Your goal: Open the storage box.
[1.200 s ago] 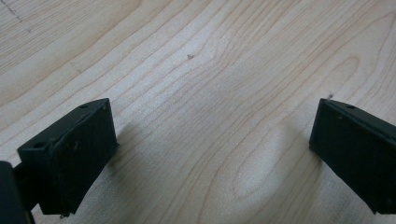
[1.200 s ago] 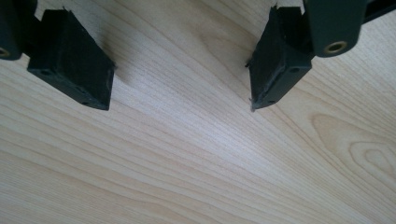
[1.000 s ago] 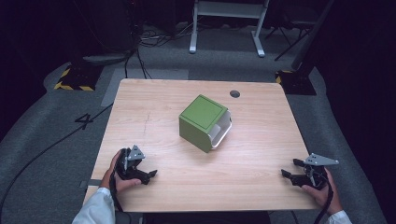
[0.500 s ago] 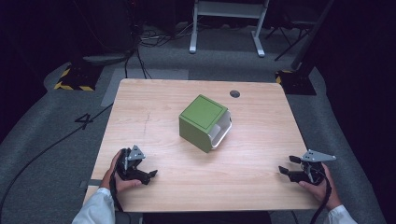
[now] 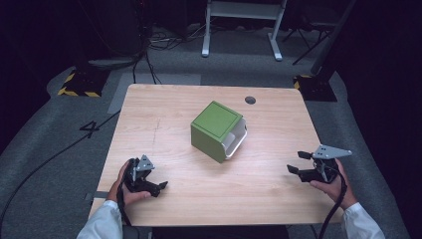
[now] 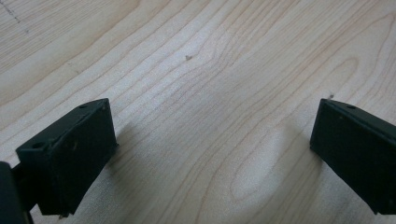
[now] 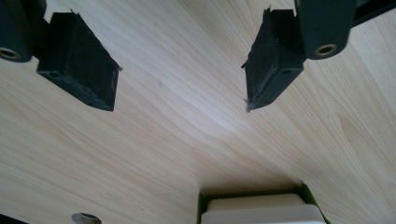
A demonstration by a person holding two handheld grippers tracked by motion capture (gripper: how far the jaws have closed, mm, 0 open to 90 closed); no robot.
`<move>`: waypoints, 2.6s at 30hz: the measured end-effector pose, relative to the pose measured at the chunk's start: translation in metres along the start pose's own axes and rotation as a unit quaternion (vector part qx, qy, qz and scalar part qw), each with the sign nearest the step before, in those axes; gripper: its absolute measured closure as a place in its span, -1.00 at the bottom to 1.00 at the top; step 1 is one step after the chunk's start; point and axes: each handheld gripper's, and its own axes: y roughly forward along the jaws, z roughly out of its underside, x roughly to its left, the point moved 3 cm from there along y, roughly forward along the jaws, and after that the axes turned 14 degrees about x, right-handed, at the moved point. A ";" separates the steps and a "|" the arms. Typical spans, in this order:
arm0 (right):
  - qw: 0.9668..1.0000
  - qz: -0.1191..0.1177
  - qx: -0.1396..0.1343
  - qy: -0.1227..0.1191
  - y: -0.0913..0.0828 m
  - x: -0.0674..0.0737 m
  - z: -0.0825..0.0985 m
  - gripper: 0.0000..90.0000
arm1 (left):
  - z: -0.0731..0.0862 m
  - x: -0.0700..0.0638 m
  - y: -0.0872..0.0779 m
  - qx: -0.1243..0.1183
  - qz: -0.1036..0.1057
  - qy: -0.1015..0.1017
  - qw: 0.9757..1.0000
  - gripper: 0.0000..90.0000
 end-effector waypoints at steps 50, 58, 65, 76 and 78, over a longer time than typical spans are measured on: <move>1.000 0.010 -0.004 0.027 0.110 0.049 -0.132 -0.53 | -0.001 0.000 0.000 0.000 -0.001 -0.005 1.000 -0.99; 0.999 -0.007 0.003 0.046 0.116 0.043 -0.129 -0.57 | -0.001 0.000 0.000 0.000 -0.001 -0.005 1.000 -0.99; 0.999 0.007 0.020 0.045 0.123 0.042 -0.128 -0.60 | -0.001 0.000 0.000 0.000 -0.001 -0.005 1.000 -0.99; 0.998 0.002 0.047 0.044 0.120 0.030 -0.108 -0.56 | -0.001 0.000 0.000 -0.001 -0.001 -0.005 1.000 -0.99; 0.998 0.003 0.048 0.045 0.120 0.029 -0.106 -0.56 | -0.001 0.000 0.000 0.000 -0.001 -0.005 1.000 -0.99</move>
